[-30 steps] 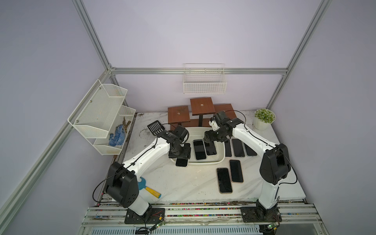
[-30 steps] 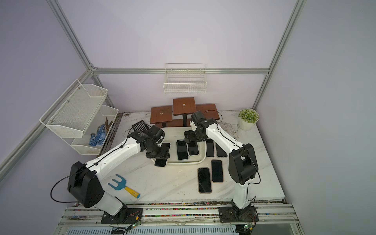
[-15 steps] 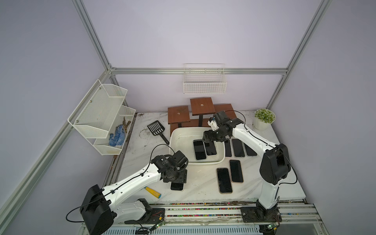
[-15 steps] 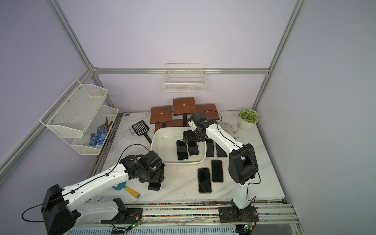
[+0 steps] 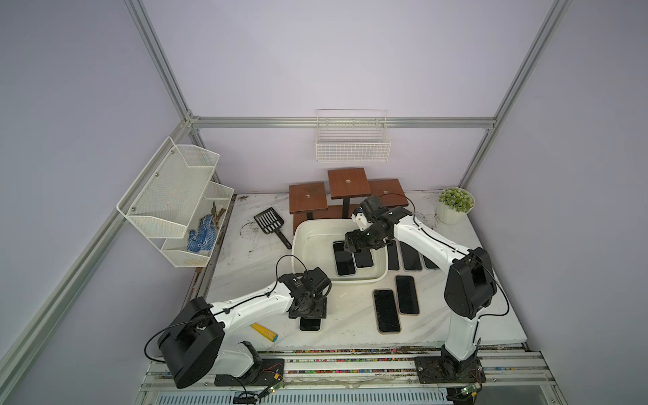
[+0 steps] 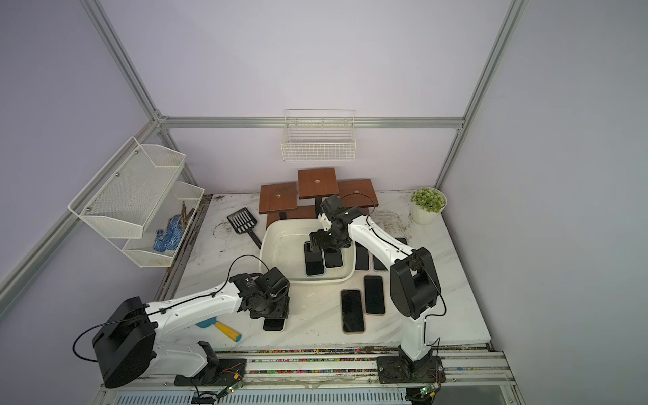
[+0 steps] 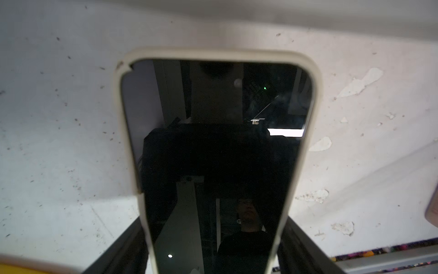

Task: Take the phone out of the storage box
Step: Place the phone at the center of the board, then pick up the phone from the storage box.

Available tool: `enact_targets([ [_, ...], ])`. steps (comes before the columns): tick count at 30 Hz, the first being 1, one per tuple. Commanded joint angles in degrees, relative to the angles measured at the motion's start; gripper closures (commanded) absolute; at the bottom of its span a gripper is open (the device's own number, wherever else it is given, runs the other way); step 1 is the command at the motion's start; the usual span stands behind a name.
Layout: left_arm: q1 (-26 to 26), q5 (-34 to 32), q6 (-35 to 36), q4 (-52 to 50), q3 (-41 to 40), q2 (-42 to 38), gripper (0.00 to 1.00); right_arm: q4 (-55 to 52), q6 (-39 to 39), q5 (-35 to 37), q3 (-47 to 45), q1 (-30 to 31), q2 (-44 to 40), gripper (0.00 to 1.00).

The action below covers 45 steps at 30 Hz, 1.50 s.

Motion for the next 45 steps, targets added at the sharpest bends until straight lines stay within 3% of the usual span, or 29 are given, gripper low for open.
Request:
enact_targets([
  [1,-0.11,-0.87,1.02,3.71,0.45,1.06,0.22,-0.97,0.15,1.5,0.11,0.97,1.0,0.05],
  [11,-0.02,-1.26,0.79,5.47,-0.19,6.88,0.06,-1.79,1.97,3.32,0.44,3.43,3.89,0.05],
  [17,0.07,-1.64,0.79,2.25,0.97,3.37,0.01,-1.95,3.07,3.53,1.42,5.15,6.04,0.04],
  [30,1.7,-6.37,1.55,-9.07,7.96,-12.24,0.0,-1.84,4.37,3.56,4.41,6.84,11.71,0.04],
  [45,10.09,-2.31,5.88,-7.78,14.92,-12.06,0.0,-1.79,5.59,1.99,6.27,7.98,16.89,0.04],
])
